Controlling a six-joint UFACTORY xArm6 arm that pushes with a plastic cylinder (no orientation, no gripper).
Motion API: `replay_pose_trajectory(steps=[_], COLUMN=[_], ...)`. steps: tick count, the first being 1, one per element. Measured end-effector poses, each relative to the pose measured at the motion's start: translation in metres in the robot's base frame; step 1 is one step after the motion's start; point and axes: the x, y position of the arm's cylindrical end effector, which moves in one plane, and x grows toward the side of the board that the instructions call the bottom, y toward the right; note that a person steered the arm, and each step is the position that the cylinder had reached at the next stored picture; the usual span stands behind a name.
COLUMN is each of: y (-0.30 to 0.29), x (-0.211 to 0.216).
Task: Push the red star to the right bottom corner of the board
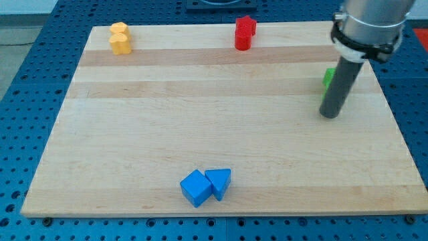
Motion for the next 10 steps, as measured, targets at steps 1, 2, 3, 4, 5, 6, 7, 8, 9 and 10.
replay_pose_trajectory(steps=[1, 2, 3, 4, 5, 6, 7, 8, 9, 10], y=[-0.049, -0.099, -0.141, -0.176, -0.196, -0.2, -0.199, -0.195, -0.19, -0.17], x=[0.0, -0.02, -0.059, -0.117, -0.175, -0.228, -0.26, -0.26, -0.26, -0.26])
